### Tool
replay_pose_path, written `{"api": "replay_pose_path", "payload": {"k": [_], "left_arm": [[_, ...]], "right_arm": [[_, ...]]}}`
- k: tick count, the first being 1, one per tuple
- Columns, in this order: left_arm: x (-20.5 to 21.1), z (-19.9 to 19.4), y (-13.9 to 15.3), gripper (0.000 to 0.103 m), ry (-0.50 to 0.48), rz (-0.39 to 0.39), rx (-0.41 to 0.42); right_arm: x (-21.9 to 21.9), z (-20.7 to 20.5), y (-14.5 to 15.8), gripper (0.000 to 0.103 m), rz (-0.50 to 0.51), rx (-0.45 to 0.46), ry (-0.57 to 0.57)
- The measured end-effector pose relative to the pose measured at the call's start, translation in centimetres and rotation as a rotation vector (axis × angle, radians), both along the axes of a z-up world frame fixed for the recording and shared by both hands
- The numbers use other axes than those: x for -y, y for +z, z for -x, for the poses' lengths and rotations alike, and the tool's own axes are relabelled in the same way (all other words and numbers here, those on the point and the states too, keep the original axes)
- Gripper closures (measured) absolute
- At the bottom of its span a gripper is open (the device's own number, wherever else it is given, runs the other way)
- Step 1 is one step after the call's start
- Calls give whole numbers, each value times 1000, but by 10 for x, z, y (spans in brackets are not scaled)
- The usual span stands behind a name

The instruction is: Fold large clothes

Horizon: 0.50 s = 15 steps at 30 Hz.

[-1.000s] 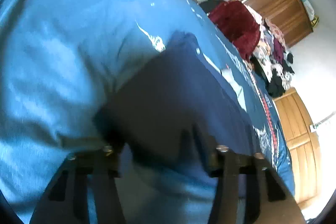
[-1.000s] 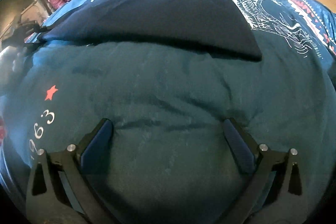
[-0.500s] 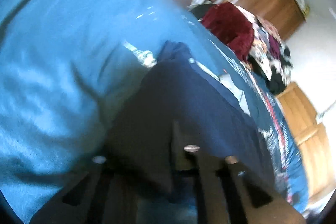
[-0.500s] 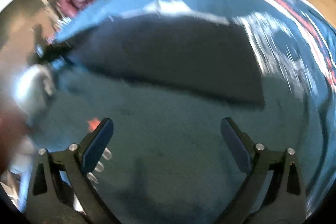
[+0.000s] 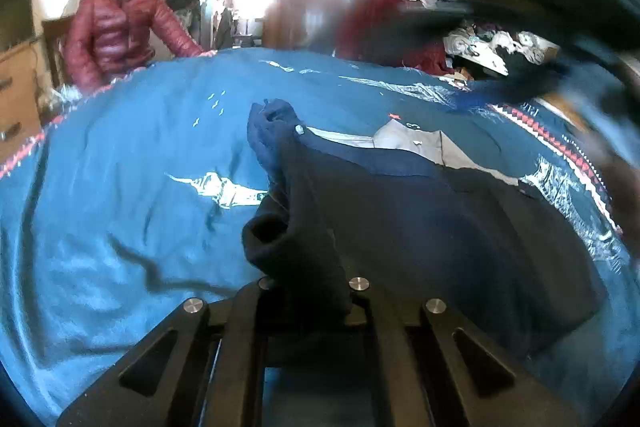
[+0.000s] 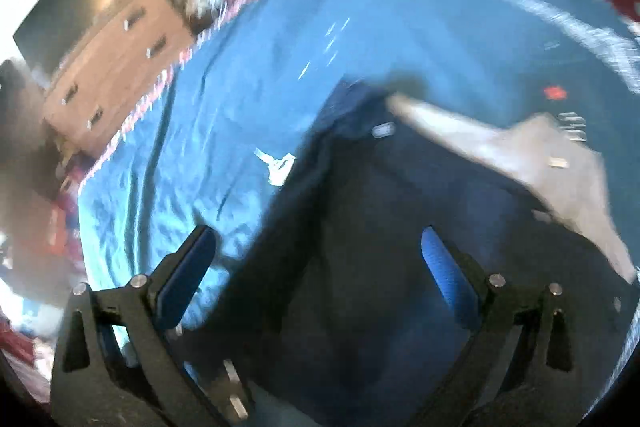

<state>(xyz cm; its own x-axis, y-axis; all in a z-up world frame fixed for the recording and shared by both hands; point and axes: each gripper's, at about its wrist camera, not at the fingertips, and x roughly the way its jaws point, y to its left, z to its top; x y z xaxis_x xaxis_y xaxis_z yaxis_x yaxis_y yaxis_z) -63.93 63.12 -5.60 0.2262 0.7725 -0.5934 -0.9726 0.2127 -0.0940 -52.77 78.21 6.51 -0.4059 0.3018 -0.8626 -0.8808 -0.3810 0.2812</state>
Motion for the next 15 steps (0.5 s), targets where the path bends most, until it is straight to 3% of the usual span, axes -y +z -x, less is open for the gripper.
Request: {"api": "replay_pose_path", "payload": {"k": [4,6,7,8,11,15], "left_arm": [[3,-21,1,99,-43,-30,-56],[5,-32,1,99,-72,-43,-70],[5,-37,2,99,-81,-44,-68],[6,-41,3,99,-94,-47,-68],[12,-51,15,99,-151,-76,-52],[39,-100,38,99,-323,-137,-48]], "right_arm": [[-21,35,-37,6,72,179,44],[-25,34,-51,38,75,244,51],[-27,25,-55,74,89,223,33],[-24,9,-54,88,113,116,-2],[9,-47,-32,93,12,-74,-89],[56,-154,-21,96,-42,-264,-269]]}}
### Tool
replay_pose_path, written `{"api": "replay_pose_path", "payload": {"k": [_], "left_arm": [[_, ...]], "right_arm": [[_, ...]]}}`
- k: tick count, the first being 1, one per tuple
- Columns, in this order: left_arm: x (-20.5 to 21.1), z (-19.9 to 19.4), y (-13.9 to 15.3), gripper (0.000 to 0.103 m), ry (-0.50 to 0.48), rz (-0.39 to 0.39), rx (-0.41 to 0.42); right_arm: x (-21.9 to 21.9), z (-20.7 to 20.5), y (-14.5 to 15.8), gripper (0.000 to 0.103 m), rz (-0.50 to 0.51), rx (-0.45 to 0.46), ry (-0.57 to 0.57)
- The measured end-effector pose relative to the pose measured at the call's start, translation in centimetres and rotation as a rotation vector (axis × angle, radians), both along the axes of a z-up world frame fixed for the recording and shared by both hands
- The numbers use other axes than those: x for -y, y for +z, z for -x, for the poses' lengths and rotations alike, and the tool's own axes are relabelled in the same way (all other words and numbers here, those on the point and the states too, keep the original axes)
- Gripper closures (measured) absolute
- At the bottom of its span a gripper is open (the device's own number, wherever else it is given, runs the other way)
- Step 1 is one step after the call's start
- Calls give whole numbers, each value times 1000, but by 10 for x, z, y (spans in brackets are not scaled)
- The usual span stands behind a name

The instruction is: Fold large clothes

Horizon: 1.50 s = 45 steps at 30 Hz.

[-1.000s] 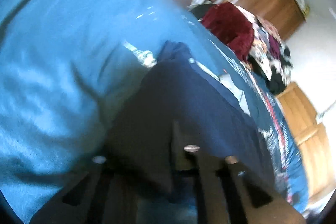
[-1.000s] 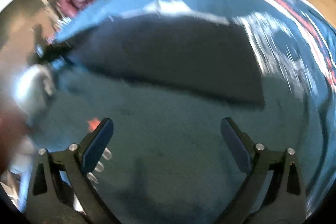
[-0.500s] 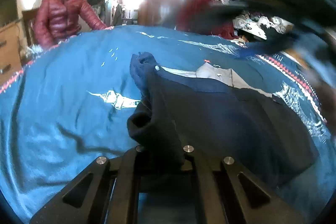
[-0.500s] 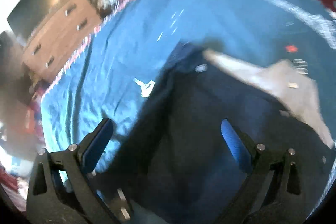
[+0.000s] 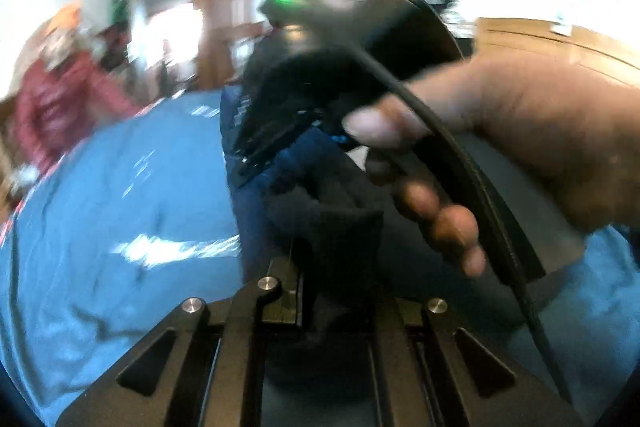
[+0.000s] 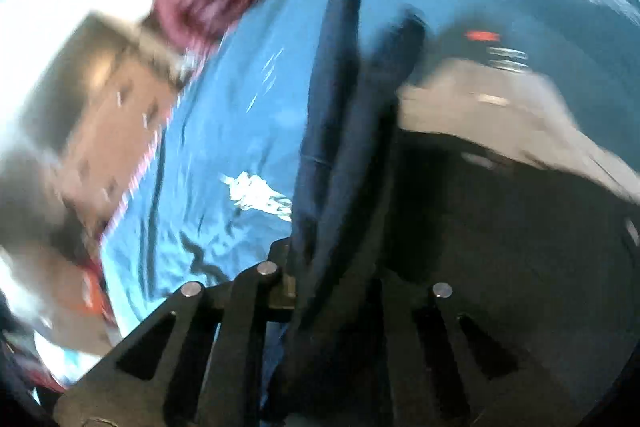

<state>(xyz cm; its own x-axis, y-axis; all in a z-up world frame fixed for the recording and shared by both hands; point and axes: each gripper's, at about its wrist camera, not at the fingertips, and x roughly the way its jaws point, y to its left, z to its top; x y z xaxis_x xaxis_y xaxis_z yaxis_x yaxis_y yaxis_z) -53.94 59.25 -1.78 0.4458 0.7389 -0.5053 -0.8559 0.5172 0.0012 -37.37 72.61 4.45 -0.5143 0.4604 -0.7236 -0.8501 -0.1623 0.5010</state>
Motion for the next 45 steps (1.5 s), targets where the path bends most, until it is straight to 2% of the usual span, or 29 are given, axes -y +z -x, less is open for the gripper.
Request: {"api": "replay_pose_path", "payload": {"k": [1,3,8,15,18,20,21,23,26,28,30,32,35,36,40,43,45], "left_arm": [[6,-17,3,99,-53,2,6],[16,-52,4,99,-147,14,3],[32,-125,-8,98,-278,57,-36],[45,-190,-14,94,-371,110,-53],[44,-216,-26,93,-404,167,-56],[43,-241,-45,92,-419,223,-92],[39,-253,-58,91,-424,268,-119],[36,-263,-76,88,-424,300,-157],[34,-259,-71,84,-429,305,-154],[45,-249,-60,84,-438,289,-162],[60,-222,-40,83,-443,259,-148],[68,-188,-26,81,-419,230,-125],[75,-124,-7,81,-315,198,-88],[75,-105,-5,80,-270,186,-87],[55,-55,-16,77,-122,219,-100],[38,-47,-29,77,-98,245,-105],[29,-51,-37,75,-114,259,-96]], "right_arm": [[16,-32,-3,96,-2,-16,-42],[31,-67,-11,97,10,-20,-84],[58,-145,-36,97,37,-86,-166],[79,-195,-33,97,10,-127,-203],[74,-213,-60,96,68,-146,-223],[72,-225,-85,96,123,-144,-243],[72,-231,-93,95,133,-159,-247],[73,-241,-105,92,149,-216,-245],[74,-249,-111,88,168,-302,-248],[80,-248,-109,85,190,-316,-247],[89,-246,-105,81,204,-314,-232],[104,-240,-99,71,209,-308,-209],[130,-236,-93,58,204,-315,-198],[136,-234,-92,57,203,-319,-194],[158,-222,-89,44,198,-312,-176],[170,-216,-90,45,191,-290,-167],[171,-213,-94,63,193,-288,-168]]}}
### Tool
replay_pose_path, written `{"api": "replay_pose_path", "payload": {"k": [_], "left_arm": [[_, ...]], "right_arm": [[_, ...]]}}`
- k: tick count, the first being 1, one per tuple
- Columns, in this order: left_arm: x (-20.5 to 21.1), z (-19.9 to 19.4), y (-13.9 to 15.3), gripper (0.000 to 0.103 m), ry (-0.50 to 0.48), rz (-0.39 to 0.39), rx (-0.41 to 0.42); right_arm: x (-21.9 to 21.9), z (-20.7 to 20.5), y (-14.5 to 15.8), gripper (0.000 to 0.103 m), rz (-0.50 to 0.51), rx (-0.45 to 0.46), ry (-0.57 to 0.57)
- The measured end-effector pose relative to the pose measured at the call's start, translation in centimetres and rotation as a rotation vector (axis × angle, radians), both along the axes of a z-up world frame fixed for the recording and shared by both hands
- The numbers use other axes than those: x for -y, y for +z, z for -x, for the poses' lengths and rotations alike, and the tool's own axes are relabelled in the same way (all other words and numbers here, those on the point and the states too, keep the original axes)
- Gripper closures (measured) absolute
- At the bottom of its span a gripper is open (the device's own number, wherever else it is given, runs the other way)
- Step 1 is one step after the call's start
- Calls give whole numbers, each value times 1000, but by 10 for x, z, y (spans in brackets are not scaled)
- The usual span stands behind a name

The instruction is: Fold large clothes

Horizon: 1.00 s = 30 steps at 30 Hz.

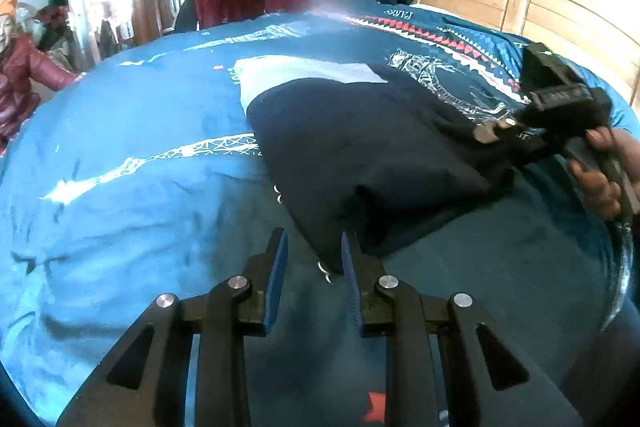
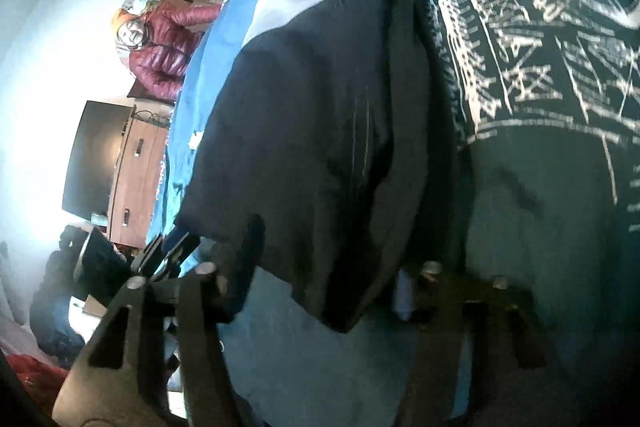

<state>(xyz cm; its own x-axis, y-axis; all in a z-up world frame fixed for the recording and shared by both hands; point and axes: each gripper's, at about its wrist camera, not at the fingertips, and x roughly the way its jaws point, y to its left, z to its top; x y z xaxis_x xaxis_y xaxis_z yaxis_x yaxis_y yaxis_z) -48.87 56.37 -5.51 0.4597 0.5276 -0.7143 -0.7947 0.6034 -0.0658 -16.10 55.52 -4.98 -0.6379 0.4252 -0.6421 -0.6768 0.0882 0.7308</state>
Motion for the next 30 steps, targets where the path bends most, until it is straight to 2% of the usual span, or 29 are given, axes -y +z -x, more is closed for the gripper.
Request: {"api": "replay_pose_path", "payload": {"k": [1,2,4,5,7,11,13,14,15,16,17,19,22,24,25,26,28,29,30], "left_arm": [[-5,-6,-3,74,-13,11,3],[-7,-14,-8,71,-21,8,-6],[-14,-33,-19,55,-42,14,-27],[-17,-38,-24,52,-46,28,-38],[-25,-43,-33,53,-43,35,-61],[-27,-22,-29,65,-10,28,-70],[-27,-11,-37,60,-39,45,-108],[-27,-8,-44,59,-54,74,-118],[-25,-9,-44,59,-60,67,-120],[-23,-10,-41,61,-71,60,-124],[-17,-12,-32,70,-100,50,-120],[-3,-8,-12,73,-133,18,-74],[8,3,29,73,-127,-63,51],[-2,-2,38,72,-118,-90,95],[-11,-8,33,72,-115,-85,88],[-22,-19,17,72,-120,-67,46],[-40,-38,-33,68,-137,27,-100],[-43,-39,-49,65,-141,58,-116],[-43,-36,-52,64,-137,55,-87]], "right_arm": [[0,1,-2,85,3,-4,2],[0,1,-6,92,10,-7,1],[1,0,-9,96,10,-1,-12],[3,-1,-8,99,7,8,-18],[8,-5,-7,101,-4,36,-22],[13,-20,-13,101,0,53,-60],[13,-20,-17,102,8,38,-49],[12,-18,-19,102,10,47,-43],[11,-18,-19,102,11,53,-43],[10,-17,-18,101,8,57,-44],[10,-17,-15,101,3,60,-42],[10,-17,-15,101,-6,51,-34],[15,-22,-23,102,-7,6,-45],[17,-25,-30,103,-16,-19,-55],[19,-26,-31,103,-22,-23,-56],[20,-28,-31,103,-26,-28,-58],[21,-28,-30,103,-26,-13,-52],[22,-27,-28,103,-29,10,-40],[22,-26,-26,103,-32,27,-32]]}}
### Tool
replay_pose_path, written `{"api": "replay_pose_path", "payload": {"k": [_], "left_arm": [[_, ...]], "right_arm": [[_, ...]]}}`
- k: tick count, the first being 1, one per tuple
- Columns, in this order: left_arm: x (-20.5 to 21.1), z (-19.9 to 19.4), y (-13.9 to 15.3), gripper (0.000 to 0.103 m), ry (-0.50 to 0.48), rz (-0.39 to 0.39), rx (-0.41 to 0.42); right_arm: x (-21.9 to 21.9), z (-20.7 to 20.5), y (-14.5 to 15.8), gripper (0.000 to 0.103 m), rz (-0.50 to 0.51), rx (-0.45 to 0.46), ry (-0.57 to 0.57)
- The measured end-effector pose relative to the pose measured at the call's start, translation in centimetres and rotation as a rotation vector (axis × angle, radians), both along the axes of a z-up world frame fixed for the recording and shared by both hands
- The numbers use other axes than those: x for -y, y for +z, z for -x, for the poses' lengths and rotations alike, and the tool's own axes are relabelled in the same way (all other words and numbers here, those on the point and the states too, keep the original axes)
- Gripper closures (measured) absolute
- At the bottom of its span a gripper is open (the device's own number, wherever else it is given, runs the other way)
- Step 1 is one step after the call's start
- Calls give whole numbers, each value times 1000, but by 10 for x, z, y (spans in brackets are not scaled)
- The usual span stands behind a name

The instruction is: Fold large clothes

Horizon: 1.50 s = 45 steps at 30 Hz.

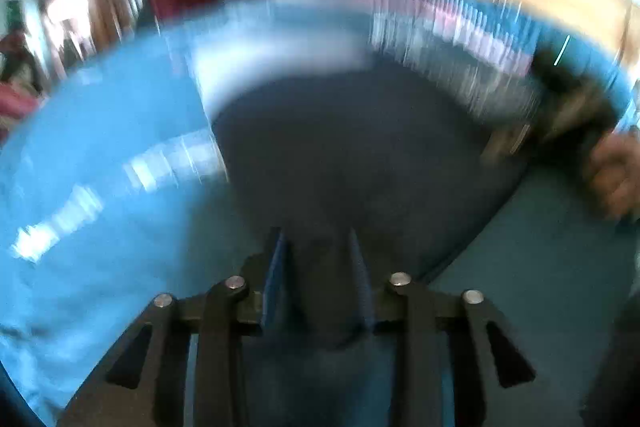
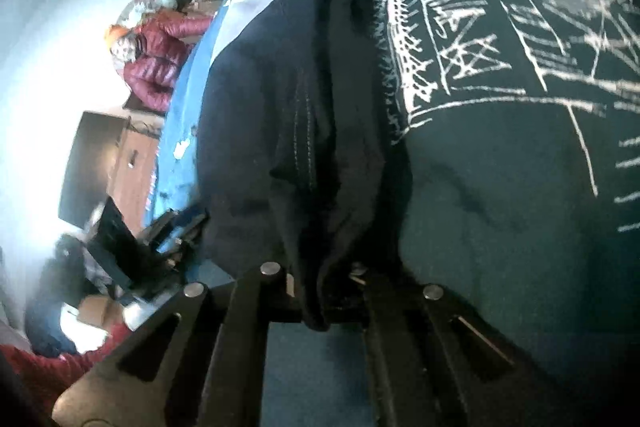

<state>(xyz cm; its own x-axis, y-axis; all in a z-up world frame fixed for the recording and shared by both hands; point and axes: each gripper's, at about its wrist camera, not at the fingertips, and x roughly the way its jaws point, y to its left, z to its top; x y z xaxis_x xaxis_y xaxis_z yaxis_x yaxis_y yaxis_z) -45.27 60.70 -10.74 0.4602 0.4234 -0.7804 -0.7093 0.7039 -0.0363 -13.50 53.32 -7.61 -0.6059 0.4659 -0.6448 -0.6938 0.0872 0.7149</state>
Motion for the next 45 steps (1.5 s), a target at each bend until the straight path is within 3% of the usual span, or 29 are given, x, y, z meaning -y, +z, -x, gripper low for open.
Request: {"api": "replay_pose_path", "payload": {"k": [2,6,8,10,12,15,18,20,23,26,29,31,34,35,37,38,40,43,45], "left_arm": [[-2,4,16,65,9,13,23],[-10,15,62,67,32,-75,149],[-35,10,73,67,44,-101,177],[-69,-5,77,67,63,-135,181],[-103,-19,74,67,71,-128,177],[-156,-51,49,67,72,-99,115],[-193,-73,12,66,68,-63,41],[-194,-77,4,66,77,-74,34],[-178,-73,17,71,63,-70,32],[-114,-45,44,71,-33,-101,97],[-51,-21,48,68,-113,-57,140],[-12,-12,34,68,-158,4,133],[13,-5,16,62,-125,6,98],[12,-1,16,59,-108,8,110],[8,0,21,57,-78,23,118],[9,2,22,57,-69,22,119],[11,3,26,57,-68,17,98],[19,11,33,56,-34,26,87],[20,21,38,55,33,28,80]], "right_arm": [[0,3,7,100,-8,50,16],[8,10,32,87,-37,201,22],[19,7,49,78,-67,262,-5],[29,5,63,78,-99,328,-34],[45,5,80,78,-153,403,-75],[51,14,85,80,-215,388,-75],[38,28,54,82,-169,383,-6],[30,28,26,91,-103,394,11],[30,22,46,91,-118,431,6],[22,14,84,86,-220,431,-23],[-32,11,104,81,-292,480,-17],[-84,14,101,79,-280,519,-11],[-155,9,69,78,-182,560,22],[-173,8,54,72,-135,585,35],[-190,2,34,60,-57,551,49],[-190,-6,36,57,-43,526,18],[-175,-9,53,57,-39,563,-35],[-106,6,103,56,-174,590,-66],[-53,22,119,45,-227,604,-77]]}}
